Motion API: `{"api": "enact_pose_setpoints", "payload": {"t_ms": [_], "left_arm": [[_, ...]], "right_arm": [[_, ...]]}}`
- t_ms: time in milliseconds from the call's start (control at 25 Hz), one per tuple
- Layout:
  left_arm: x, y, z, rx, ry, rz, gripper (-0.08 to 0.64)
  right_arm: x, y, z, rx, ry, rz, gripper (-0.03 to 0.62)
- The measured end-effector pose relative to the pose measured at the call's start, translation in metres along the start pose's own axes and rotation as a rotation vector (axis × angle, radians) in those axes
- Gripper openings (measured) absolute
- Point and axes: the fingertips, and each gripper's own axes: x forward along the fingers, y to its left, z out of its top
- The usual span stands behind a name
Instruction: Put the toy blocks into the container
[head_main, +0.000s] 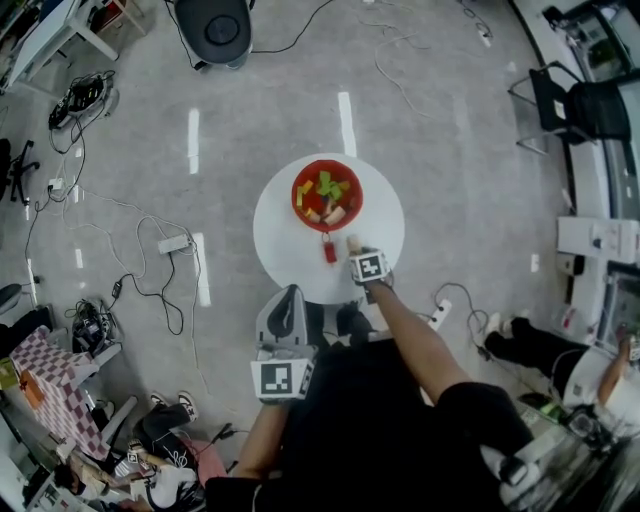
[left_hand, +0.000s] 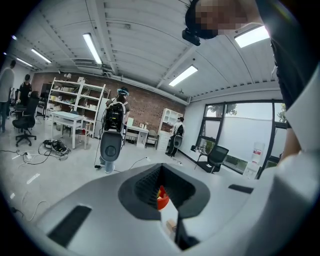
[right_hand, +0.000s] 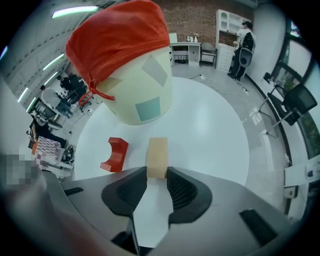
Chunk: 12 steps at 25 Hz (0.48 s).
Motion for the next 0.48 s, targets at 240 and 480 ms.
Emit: {"api": "enact_pose_setpoints", "payload": {"t_ms": [240,480], "left_arm": [[0.002,-0.002,0.007,-0.009,-0.029,-0.007,-0.002],[0.003,-0.004,0.011,-0.006,-0.047,-0.006,-0.002]], "right_arm": [[-0.056,0.016,0.045,-0.081,-0.249,0.041,0.123],[-0.155,0.035,0.094,-0.146,-0.551,0.061,0.123]]}}
